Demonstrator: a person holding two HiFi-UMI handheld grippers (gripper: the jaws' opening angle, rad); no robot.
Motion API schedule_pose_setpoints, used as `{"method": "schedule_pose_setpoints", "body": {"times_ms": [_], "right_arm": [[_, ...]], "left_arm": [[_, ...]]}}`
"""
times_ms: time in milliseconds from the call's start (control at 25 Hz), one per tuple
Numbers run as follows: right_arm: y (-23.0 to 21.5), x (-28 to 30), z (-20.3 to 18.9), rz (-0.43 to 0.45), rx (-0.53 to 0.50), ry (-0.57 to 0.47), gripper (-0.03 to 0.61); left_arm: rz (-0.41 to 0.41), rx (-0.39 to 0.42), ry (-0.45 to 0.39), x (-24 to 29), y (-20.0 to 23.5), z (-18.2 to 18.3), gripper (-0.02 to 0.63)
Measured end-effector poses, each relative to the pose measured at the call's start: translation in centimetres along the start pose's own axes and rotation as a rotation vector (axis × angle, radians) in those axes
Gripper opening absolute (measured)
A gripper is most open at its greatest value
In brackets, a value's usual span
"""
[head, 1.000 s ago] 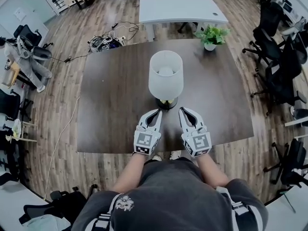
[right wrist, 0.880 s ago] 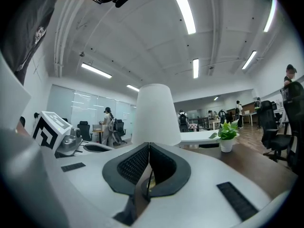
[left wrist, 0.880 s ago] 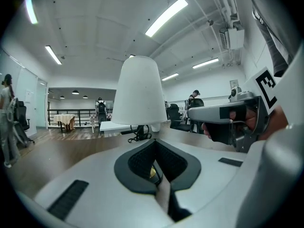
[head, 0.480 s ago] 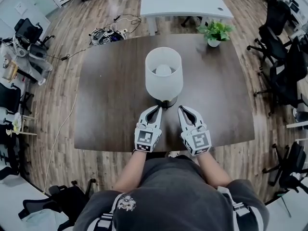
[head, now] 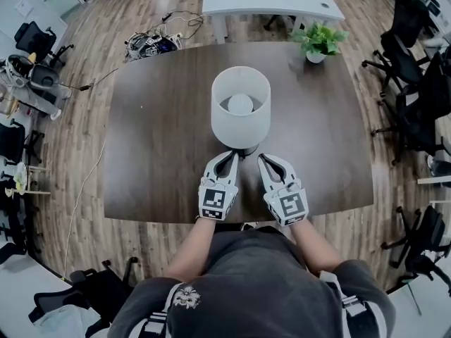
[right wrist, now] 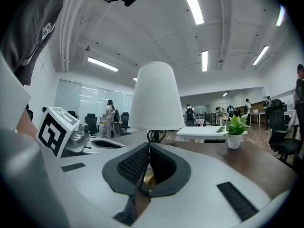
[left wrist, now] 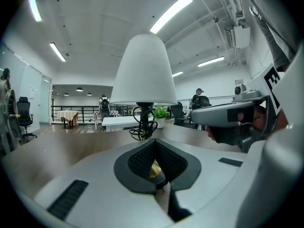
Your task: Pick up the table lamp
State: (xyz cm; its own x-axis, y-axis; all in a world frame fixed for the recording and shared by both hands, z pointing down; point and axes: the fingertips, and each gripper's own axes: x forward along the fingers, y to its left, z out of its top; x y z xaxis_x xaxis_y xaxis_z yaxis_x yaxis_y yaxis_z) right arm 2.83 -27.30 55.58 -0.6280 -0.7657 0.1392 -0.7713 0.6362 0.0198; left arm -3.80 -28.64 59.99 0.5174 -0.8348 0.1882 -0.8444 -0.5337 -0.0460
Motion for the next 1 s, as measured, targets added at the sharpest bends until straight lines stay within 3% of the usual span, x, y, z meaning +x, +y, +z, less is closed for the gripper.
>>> {"method": "schedule_pose_setpoints", "body": {"times_ms": [160,280,400,680,1000], "right_arm": [[-0.4,0.7,-0.4,-0.012,0.011,0.006,0.025],[-0.8,1.0,-0.5,-0.025,0.015,0.015,0.026],[-1.2,1.1,-1.0,-0.027,0.014,0.016,0.026],[-2.1,1.8,-1.9,-0.041,0.025,0.028,0.026],[-2.7,2.3,-2.4,-0.044,0.027,0.043,0.025]], "left_arm": [[0.014,-0.037,-0.001,0.5,0.6,-0.9,0.024],[0.022,-0.065,0.011,1.2,0.8,-1.5,0.105],[0.028,-0.085,0.018,2.2,1.2,-2.0,0.139],[0.009,-0.072,0.014,4.5,2.0,-3.0,0.211],[-0.028,-0.023,-0.007,7.1,1.9,-2.6,0.227]]}}
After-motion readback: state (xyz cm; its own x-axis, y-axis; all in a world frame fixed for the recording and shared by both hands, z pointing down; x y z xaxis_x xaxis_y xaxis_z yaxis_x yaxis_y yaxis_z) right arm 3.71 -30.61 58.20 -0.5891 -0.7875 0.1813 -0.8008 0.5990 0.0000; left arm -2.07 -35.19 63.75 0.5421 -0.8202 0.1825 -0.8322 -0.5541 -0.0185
